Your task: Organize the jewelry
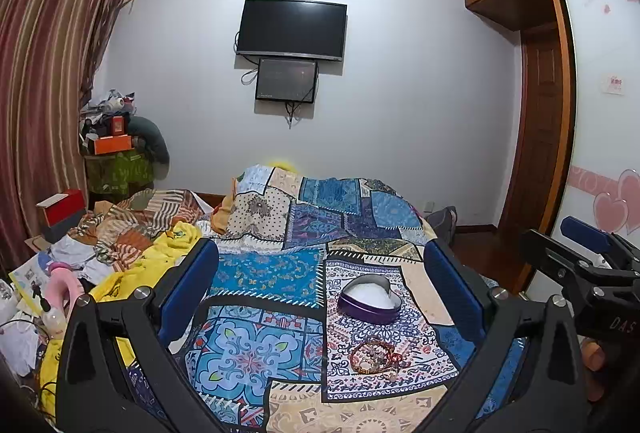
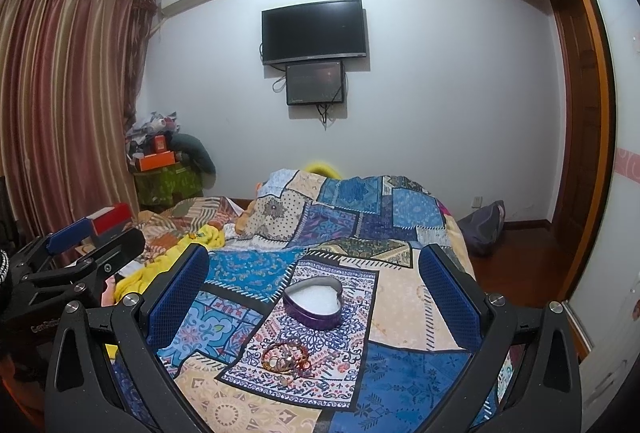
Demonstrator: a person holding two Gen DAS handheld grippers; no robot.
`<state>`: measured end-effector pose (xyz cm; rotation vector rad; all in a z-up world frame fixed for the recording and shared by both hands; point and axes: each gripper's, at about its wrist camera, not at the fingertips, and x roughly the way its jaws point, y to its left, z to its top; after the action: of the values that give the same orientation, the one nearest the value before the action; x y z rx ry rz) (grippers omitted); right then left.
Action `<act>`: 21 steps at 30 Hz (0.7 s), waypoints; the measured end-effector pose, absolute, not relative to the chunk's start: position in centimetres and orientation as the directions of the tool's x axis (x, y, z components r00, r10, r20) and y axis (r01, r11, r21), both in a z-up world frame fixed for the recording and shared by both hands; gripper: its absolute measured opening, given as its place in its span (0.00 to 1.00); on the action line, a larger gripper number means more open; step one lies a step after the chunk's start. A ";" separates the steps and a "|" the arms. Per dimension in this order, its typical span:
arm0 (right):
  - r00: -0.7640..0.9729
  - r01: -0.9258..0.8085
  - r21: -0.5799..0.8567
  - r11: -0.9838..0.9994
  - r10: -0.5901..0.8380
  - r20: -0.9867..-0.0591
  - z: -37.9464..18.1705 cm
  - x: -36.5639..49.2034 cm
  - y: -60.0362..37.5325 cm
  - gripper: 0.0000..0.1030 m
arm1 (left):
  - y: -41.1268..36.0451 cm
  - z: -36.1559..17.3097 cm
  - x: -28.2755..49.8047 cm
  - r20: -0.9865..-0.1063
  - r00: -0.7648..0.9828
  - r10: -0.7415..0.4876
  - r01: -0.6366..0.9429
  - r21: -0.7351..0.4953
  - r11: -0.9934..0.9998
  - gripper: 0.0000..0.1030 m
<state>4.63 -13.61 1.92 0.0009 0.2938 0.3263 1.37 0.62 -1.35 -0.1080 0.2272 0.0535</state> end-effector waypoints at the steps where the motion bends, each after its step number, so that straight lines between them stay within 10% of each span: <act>1: 0.904 -0.316 0.049 0.948 0.316 -0.288 2.0 4.7 -13.5 1.00 | 0.7 -1.5 1.5 -0.232 0.972 0.040 -0.065 -0.101 0.993 1.00; 14: 0.888 -0.275 0.014 0.961 0.260 -0.378 -0.7 8.4 -13.8 1.00 | 2.3 -3.9 5.2 -0.300 0.954 0.023 -0.058 -0.108 0.992 0.99; 21: 0.839 -0.266 -0.035 0.963 0.213 -0.500 -4.5 11.6 -13.8 1.00 | 3.0 -6.7 9.3 -0.424 0.905 0.026 -0.055 -0.056 0.997 0.83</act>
<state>11.59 -13.76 -4.50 -0.1048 0.5161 0.2536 9.32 3.04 -6.72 -0.0674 0.4371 0.0421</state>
